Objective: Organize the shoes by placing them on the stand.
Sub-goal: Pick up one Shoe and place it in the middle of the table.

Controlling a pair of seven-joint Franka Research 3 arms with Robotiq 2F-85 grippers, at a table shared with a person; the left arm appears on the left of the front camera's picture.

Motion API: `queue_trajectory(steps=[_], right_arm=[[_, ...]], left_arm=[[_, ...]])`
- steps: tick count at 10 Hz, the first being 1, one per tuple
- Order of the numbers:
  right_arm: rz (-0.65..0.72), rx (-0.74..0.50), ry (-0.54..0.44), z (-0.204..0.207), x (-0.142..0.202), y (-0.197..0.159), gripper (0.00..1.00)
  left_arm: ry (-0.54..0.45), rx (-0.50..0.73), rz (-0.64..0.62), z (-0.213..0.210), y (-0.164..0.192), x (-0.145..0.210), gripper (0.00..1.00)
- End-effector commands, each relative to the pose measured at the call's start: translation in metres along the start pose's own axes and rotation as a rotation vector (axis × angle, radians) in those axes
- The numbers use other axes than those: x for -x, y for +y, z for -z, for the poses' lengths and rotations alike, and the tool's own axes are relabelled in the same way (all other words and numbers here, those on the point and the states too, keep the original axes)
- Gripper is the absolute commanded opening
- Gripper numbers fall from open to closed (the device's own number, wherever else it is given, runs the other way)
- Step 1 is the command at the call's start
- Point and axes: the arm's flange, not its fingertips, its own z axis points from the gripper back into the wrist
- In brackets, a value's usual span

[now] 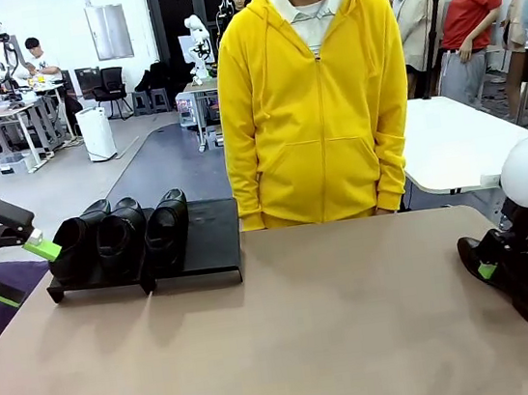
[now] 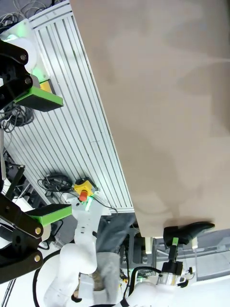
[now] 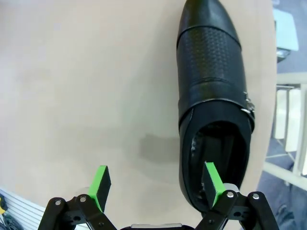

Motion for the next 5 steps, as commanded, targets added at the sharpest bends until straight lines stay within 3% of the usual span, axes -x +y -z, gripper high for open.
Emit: queue_trajectory(steps=[1,5], right_arm=[[-0.025,-0.046,-0.024,0.009,-0.011,-0.007,1.0],[-0.024,-0.042,-0.005,0.033,-0.014,-0.014,1.0]], left_arm=[[-0.001,0.019,-0.009,0.0,-0.003,0.001,1.0],[-0.001,0.019,-0.009,0.0,-0.003,0.001,1.0]])
